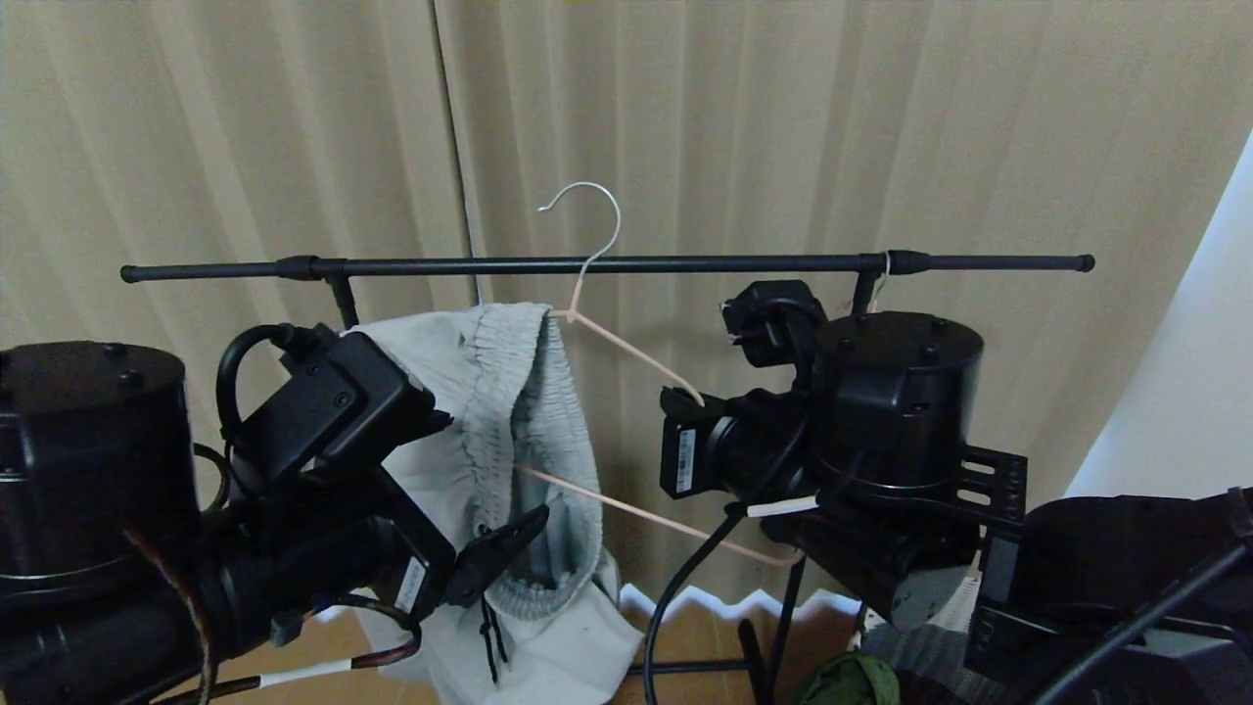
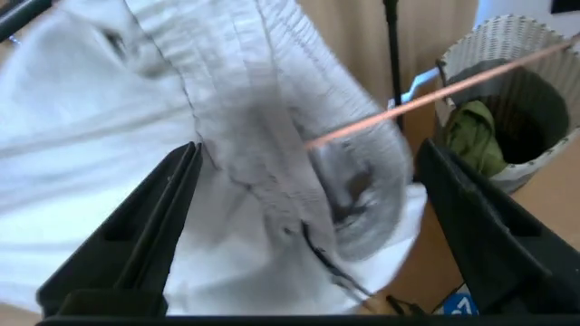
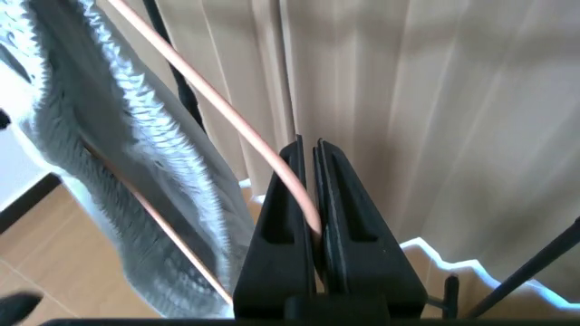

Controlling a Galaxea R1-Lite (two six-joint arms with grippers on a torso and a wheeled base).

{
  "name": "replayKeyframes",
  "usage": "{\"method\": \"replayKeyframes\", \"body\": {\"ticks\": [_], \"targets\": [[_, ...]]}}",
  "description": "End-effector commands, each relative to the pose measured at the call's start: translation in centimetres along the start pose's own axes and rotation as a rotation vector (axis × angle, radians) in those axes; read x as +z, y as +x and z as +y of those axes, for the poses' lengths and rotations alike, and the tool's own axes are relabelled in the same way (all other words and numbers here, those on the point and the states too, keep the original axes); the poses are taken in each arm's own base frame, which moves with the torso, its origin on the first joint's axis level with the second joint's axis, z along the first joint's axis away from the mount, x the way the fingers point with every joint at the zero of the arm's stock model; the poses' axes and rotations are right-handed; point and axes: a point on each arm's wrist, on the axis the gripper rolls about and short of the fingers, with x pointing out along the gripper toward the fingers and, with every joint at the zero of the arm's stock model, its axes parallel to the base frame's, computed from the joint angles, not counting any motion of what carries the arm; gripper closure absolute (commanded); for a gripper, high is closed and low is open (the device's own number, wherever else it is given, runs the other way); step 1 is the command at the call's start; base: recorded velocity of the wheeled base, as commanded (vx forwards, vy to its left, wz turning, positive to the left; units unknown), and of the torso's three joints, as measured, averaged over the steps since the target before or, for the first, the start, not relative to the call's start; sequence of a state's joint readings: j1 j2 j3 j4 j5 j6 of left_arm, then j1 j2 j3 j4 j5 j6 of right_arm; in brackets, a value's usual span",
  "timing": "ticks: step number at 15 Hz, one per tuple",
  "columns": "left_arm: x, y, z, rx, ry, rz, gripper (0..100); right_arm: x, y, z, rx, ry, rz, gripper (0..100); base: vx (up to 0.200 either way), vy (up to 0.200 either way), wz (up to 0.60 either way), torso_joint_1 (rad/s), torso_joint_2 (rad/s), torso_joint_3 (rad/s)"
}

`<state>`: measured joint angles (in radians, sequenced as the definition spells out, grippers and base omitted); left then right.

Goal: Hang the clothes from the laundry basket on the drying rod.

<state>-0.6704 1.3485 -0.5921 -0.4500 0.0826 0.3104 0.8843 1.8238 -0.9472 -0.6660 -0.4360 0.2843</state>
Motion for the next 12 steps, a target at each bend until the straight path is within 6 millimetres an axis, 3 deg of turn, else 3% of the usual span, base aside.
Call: {"method": "replayKeyframes", "body": {"ticks": [1,6,10,12], "targets": [[-0.6,-1.2,-0.1,-0.012,-0.001,-0.037,0,0.8,-0.4,-0.6,-0.010,0.014,-0.021,100,0.000,0.000,0.00,0.000,0.00,0.000],[-0.1,-3.9,1.3,0.073,-0.004,-0.126,0,0.6,-2.7,-4.2,-0.029,0.017,-0.016,100,0.000,0.000,0.00,0.000,0.00,0.000],[2.1,-3.9,2.8,0.054,0.219,-0.216,0,-0.2,-3.9,-6.0,0.052,-0.067,-0.045,100,0.000,0.000,0.00,0.000,0.00,0.000],[2.3,-2.6,3.6,0.026,0.306,-0.215,0,-0.6,-4.0,-6.0,0.092,-0.108,-0.070,100,0.000,0.000,0.00,0.000,0.00,0.000]]}}
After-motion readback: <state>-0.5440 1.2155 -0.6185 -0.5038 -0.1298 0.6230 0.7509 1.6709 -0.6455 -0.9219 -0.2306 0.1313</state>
